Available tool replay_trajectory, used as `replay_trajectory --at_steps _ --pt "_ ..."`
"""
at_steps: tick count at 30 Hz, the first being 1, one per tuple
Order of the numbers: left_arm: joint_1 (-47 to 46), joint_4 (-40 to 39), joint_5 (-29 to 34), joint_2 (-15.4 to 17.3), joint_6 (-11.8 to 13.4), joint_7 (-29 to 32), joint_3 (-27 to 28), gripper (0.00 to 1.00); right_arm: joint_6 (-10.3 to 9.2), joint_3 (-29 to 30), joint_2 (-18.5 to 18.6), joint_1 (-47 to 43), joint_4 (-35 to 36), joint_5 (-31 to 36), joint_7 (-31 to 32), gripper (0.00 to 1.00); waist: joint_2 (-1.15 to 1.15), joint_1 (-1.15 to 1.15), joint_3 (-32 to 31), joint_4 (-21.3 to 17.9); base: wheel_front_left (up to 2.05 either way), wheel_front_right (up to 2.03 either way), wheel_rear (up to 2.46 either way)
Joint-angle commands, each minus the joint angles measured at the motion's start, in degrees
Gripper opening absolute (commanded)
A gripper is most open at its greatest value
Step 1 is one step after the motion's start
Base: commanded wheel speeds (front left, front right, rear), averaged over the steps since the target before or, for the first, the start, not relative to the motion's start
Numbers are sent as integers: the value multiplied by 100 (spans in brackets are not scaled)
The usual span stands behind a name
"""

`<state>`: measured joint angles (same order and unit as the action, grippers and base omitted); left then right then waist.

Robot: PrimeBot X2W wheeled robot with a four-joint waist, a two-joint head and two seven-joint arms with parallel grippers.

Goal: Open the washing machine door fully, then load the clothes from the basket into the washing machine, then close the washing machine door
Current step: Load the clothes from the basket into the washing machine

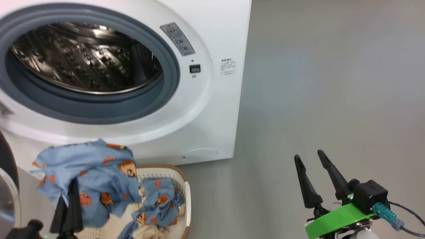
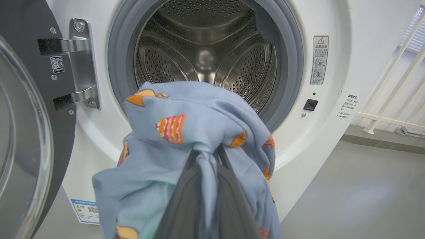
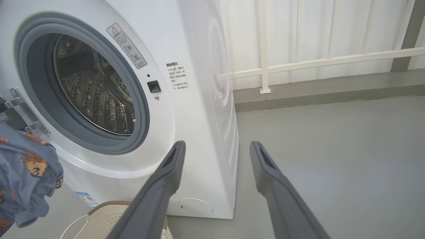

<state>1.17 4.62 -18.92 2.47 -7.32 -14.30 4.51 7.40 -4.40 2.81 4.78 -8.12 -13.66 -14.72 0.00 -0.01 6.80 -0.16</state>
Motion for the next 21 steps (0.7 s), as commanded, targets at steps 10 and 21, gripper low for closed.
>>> replay_trajectory --at_steps 10,21 --pt "391 -534 224 44 46 -70 379 0 9 -184 7 -91 84 134 -28 100 0 1 -511 -105 0 0 0" --pt "568 -659 132 42 166 -70 362 0 9 -207 7 -136 159 138 -28 100 0 1 -509 -145 0 0 0"
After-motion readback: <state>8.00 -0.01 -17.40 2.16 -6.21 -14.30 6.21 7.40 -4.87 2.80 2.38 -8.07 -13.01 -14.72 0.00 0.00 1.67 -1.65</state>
